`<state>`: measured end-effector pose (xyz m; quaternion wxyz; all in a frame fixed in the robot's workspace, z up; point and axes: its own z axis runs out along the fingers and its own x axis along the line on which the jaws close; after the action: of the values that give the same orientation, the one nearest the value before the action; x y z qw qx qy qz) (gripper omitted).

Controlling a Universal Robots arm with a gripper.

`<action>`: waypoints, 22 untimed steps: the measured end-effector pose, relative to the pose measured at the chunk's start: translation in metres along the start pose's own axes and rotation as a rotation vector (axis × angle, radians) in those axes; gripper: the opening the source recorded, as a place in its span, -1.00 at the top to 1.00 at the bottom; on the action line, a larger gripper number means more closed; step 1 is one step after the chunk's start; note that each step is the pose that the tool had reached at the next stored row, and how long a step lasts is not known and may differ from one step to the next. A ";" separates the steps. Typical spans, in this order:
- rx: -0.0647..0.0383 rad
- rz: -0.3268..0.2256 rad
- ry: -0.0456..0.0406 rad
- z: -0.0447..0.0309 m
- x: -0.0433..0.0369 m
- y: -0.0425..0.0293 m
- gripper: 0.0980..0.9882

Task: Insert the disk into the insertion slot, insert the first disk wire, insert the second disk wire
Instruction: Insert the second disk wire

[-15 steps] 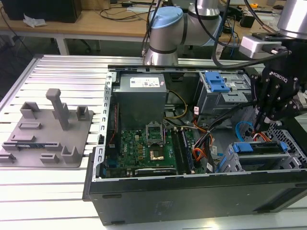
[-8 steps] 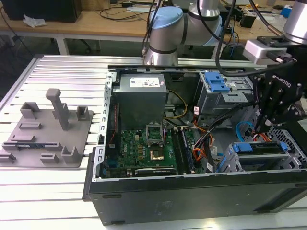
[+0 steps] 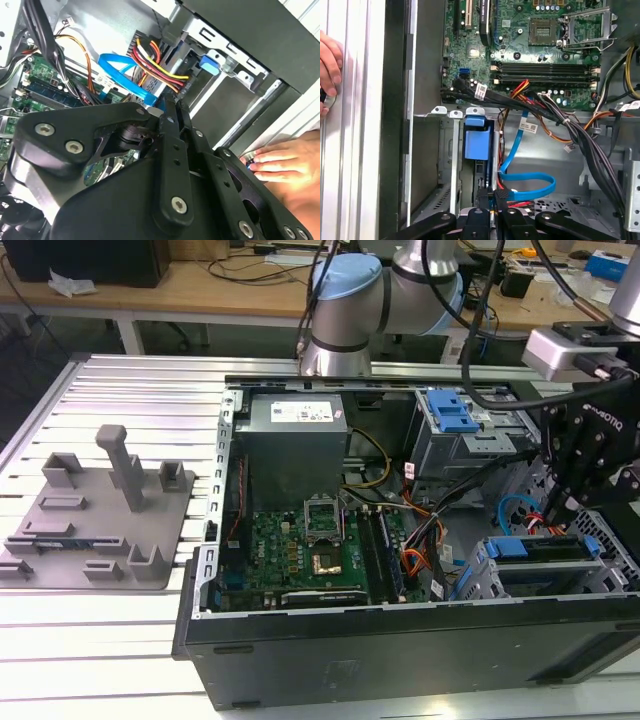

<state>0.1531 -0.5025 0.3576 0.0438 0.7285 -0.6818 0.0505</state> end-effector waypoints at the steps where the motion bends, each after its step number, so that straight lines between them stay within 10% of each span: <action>1: -0.002 0.011 0.0000 0.0006 0.0017 0.0001 0.86; 8: -0.006 0.042 0.0005 0.0043 0.0035 0.0009 0.86; 14: -0.005 0.042 -0.0251 0.0056 0.0071 0.0012 0.86; 22: -0.005 0.042 -0.0263 0.0062 0.0078 0.0013 0.86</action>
<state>0.1524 -0.5112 0.3525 0.0354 0.7143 -0.6978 0.0403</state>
